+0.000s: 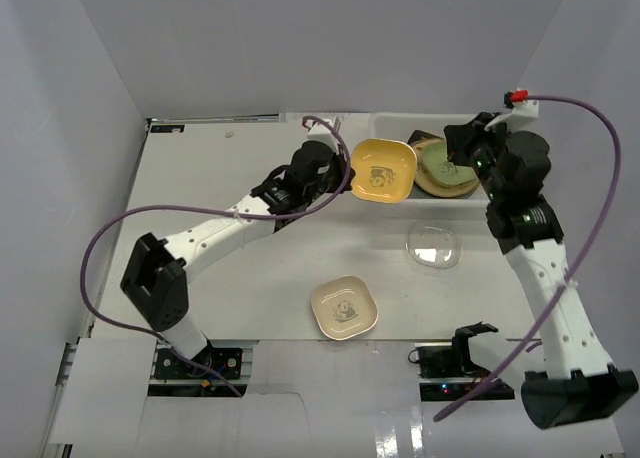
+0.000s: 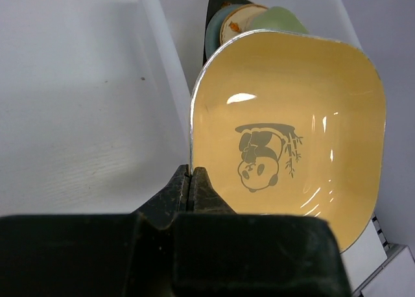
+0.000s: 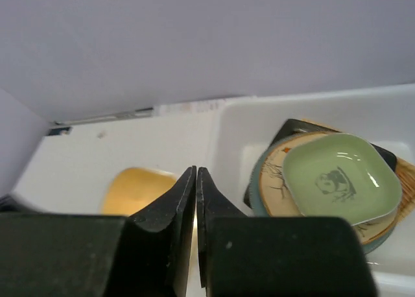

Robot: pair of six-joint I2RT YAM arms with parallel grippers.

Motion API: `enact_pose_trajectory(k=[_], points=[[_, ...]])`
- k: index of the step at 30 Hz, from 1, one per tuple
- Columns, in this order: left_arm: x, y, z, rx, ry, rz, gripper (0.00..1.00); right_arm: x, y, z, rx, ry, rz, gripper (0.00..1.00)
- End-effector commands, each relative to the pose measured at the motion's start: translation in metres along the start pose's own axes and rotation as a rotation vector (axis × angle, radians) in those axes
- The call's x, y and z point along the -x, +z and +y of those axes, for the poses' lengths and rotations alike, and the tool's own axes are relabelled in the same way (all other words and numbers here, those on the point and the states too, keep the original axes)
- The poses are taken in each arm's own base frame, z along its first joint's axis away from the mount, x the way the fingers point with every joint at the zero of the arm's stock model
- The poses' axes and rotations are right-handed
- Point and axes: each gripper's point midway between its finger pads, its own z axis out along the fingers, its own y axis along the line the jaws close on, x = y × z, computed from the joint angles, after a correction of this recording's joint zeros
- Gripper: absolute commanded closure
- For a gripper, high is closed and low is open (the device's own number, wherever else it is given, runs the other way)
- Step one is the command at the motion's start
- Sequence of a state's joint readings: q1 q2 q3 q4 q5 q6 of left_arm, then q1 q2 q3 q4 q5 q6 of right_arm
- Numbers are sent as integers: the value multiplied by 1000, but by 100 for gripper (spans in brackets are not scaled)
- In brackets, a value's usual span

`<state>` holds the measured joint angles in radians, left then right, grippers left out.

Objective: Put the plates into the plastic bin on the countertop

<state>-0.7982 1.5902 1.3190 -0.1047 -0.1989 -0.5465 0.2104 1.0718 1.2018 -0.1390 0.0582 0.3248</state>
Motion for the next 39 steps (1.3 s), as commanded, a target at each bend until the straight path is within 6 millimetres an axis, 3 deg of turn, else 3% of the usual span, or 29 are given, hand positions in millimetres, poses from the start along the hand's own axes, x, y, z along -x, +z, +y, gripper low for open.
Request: enact_pose_trajectory(k=[1,2,3,4,5,6,7,8,9,10,12,13,15,17,19,20,22,24,29,32,34,35,36,38,39], points=[[24,21,-32,-37,22,-37,100,0,-37,22,129,72,-40,92],[8,41,-33,-26,30,-2,100,-22,-40,18,132,89,-6,92],[5,49,-39,-34,31,12,100,-19,-57,24,165,102,-34,92],[26,55,-57,-63,20,-28,100,-23,-63,25,177,123,-36,92],[8,77,-58,-51,29,9,100,-38,-66,21,170,132,-9,92],[29,80,-76,-73,21,-25,100,-35,-77,21,170,135,-34,92],[30,87,-81,-71,26,-25,100,-41,-81,18,163,125,-27,92],[13,104,-82,-53,40,1,100,-45,-84,11,132,112,-24,92],[29,104,-95,-61,33,-34,100,-51,-91,4,103,86,-6,92],[21,115,-93,-51,37,-27,100,-53,-93,-2,72,79,-5,92],[25,122,-98,-50,20,-48,100,-54,-106,-3,73,80,-19,92],[39,123,-104,-55,5,-84,100,-55,-110,-9,46,88,-34,92],[26,140,-102,-48,-11,-74,100,-60,-120,-10,50,129,-59,92],[32,147,-111,-67,-31,-98,100,-62,-129,-6,75,163,-74,92],[18,162,-115,-77,-42,-107,100,-71,-131,-8,79,180,-66,92],[24,164,-123,-100,-55,-142,100,-74,-135,0,122,185,-56,92],[13,177,-125,-110,-83,-153,100,-82,-136,2,138,188,-34,92],[16,184,-129,-133,-123,-193,100,-85,-139,5,153,192,-27,92],[7,205,-135,-175,-205,-253,99,-76,-150,17,211,176,-42,92],[14,206,-140,-195,-218,-287,86,-72,-155,19,220,164,-53,92],[15,207,-136,-185,-211,-297,70,-73,-156,20,224,160,-46,92],[26,201,-140,-199,-204,-321,62,-77,-154,21,229,160,-36,92],[23,200,-140,-202,-193,-316,51,-80,-153,22,238,160,-25,92],[33,192,-146,-224,-178,-333,39,-95,-147,23,256,167,19,92],[48,182,-152,-238,-156,-353,33,-100,-145,23,258,170,34,92]])
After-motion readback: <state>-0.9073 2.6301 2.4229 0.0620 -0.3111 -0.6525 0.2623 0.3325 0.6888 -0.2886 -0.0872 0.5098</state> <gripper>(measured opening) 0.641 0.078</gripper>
